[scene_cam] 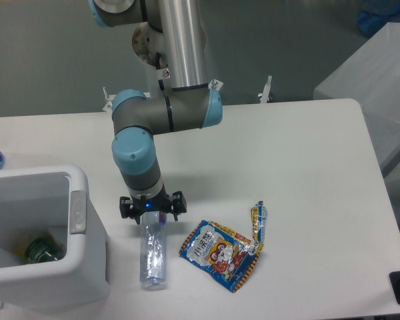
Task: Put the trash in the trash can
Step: 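Close the gripper on the bottle's cap end, then lift the bottle and carry it over the white bin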
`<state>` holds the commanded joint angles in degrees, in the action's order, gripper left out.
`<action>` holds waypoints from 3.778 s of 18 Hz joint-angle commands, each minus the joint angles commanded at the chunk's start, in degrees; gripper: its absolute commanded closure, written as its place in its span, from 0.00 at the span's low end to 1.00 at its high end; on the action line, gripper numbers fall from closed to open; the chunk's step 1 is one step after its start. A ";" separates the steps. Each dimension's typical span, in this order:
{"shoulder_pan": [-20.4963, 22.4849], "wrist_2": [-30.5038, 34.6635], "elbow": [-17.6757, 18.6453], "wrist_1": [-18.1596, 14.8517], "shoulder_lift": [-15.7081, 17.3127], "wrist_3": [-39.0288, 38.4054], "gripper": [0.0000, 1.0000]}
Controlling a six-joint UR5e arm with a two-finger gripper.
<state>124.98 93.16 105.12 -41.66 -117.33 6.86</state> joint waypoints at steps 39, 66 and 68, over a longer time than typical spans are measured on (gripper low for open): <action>0.00 1.05 -0.44 0.00 -0.71 0.09 0.32; 6.85 -2.80 -32.59 0.26 1.84 -3.58 0.36; 7.21 -3.69 -35.41 0.26 2.19 -5.88 0.36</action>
<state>132.19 89.47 69.71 -41.40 -115.14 0.97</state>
